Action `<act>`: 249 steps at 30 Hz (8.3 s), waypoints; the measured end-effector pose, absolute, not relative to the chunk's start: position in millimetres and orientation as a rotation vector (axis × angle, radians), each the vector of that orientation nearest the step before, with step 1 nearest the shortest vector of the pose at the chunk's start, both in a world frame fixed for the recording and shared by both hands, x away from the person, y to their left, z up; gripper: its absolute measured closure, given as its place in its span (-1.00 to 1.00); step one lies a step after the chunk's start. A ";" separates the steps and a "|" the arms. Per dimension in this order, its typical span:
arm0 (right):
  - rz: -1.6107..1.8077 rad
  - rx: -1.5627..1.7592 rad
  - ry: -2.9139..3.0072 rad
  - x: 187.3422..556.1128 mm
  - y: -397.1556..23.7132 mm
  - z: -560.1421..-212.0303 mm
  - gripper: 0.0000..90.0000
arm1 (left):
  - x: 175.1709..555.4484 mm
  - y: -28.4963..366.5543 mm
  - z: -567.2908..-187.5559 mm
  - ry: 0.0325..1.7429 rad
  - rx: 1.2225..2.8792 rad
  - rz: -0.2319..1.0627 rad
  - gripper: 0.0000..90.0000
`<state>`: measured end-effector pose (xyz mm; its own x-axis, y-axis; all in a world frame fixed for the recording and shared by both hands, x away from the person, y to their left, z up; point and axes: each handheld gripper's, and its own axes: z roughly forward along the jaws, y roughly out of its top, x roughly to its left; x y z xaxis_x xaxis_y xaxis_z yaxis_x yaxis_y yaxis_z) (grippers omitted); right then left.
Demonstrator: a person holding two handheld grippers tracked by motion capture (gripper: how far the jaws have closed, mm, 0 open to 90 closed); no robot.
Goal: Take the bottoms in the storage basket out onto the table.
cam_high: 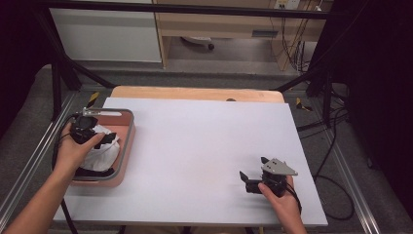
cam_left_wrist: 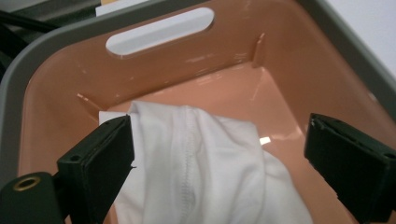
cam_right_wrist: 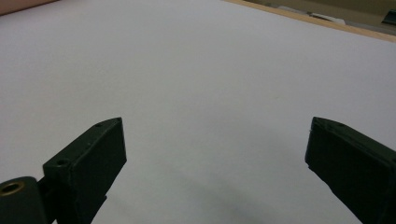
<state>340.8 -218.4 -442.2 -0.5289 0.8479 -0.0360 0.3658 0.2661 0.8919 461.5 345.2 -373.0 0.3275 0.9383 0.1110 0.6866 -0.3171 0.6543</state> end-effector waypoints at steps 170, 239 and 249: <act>1.220 1.077 2.027 344.9 -213.6 -443.7 -0.89 | 375.6 356.9 -280.6 1.048 1.557 0.774 0.65; 1.250 1.082 2.016 340.9 -207.4 -443.6 -0.90 | 436.4 185.2 -264.5 0.879 1.745 0.608 0.66; 1.260 1.077 2.010 343.3 -208.3 -442.7 -0.90 | 431.2 181.1 -263.7 0.855 1.747 0.579 0.65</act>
